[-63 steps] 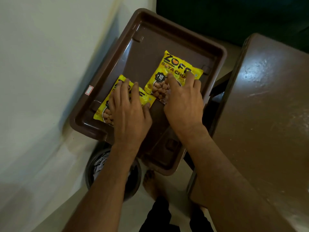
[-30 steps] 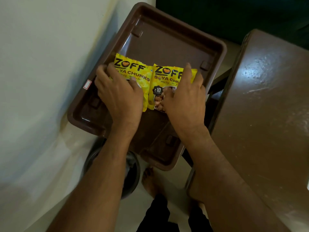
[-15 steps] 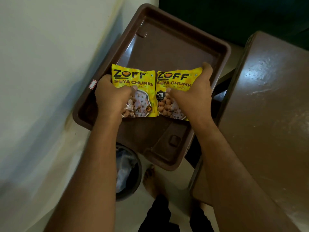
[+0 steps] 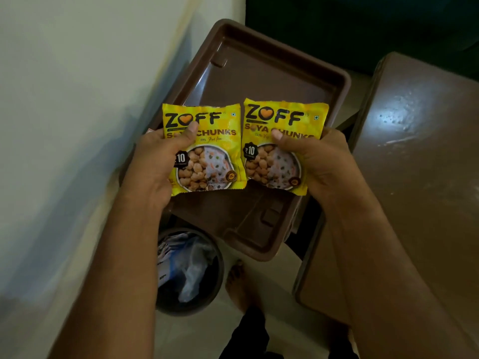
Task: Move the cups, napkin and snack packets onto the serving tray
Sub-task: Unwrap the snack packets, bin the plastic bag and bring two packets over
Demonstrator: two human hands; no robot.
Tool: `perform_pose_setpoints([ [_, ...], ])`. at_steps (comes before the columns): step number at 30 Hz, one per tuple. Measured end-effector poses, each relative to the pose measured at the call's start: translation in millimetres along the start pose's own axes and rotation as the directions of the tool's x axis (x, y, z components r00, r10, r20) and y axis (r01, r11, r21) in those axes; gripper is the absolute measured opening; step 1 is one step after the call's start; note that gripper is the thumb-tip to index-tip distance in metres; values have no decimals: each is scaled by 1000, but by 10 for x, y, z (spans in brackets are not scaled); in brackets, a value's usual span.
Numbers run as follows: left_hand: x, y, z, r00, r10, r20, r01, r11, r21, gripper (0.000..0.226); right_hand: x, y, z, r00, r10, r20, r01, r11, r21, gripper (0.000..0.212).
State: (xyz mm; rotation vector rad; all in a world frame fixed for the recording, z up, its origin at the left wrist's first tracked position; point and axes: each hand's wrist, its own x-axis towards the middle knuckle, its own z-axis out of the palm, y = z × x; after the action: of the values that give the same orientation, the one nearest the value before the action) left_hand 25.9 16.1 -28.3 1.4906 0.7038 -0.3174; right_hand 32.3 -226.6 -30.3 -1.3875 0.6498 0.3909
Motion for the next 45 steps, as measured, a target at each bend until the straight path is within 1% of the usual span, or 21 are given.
perform_pose_setpoints([
  [2,-71,13,29,1000,14,3,-14,1000,0,4,-59,-15,-79,998,37,44,-38,999,22,34],
  [6,-274,-23,179,999,34,-17,-35,999,-26,5,-189,-25,-388,995,64,78,-72,992,103,14],
  [10,-538,-61,486,999,38,-2,-39,999,-39,20,-325,-61,-927,996,46,83,-60,983,175,15],
  [12,-670,-65,679,998,51,21,-50,998,-46,20,-380,-69,-1203,996,31,78,-45,980,194,19],
  [14,-800,-75,930,996,70,45,-68,997,-47,15,-442,-83,-1523,998,0,69,-14,979,202,18],
  [16,-910,-83,1180,994,81,76,-79,996,-33,15,-515,-94,-1827,998,-27,51,15,977,213,17],
  [17,-965,-101,1334,992,86,97,-84,996,-22,17,-568,-103,-2005,999,-36,40,26,976,215,19],
  [20,-1134,-167,1817,984,83,155,-87,996,20,24,-722,-120,-2532,998,-63,24,57,981,185,33],
  [22,-1249,-223,2136,980,66,189,-75,996,40,31,-800,-116,-2853,998,-66,-2,65,984,164,47],
  [24,-1377,-311,2483,975,47,217,-64,996,70,28,-865,-101,-3197,996,-78,-35,82,987,135,60],
  [25,-1438,-357,2649,973,42,226,-62,995,81,25,-893,-89,-3363,995,-90,-52,96,988,122,61],
  [27,-1554,-449,2948,969,32,243,-58,993,101,22,-940,-62,-3670,989,-110,-99,121,986,115,56],
  [30,-1726,-581,3396,964,13,264,-45,992,119,31,-993,-13,-4139,977,-146,-157,166,978,122,49],
  [31,-1773,-616,3519,964,9,267,-42,992,119,32,-1008,0,-4262,972,-158,-172,180,976,122,52],
  [33,-1868,-695,3805,962,7,274,-43,991,126,26,-1058,15,-4545,966,-166,-198,192,974,124,63],
  [36,-1976,-796,4164,961,2,275,-43,989,140,13,-1114,38,-4927,962,-162,-219,195,972,135,65],
  [38,-2022,-841,4345,958,-4,287,-38,989,141,10,-1144,40,-5136,953,-142,-266,185,973,141,67],
  [39,-2057,-868,4463,956,-9,295,-35,989,141,10,-1164,35,-5285,949,-137,-285,183,973,142,64],
  [42,-2150,-920,4775,953,-4,304,-43,988,148,12,-1225,21,-5720,943,-138,-303,182,976,122,38],
  [43,-2177,-937,4875,953,-1,301,-48,986,157,12,-1252,8,-5861,943,-139,-303,182,976,118,37],
  [45,-2233,-975,5058,956,4,294,-58,983,177,12,-1304,-20,-6127,942,-122,-314,165,979,116,46],
])
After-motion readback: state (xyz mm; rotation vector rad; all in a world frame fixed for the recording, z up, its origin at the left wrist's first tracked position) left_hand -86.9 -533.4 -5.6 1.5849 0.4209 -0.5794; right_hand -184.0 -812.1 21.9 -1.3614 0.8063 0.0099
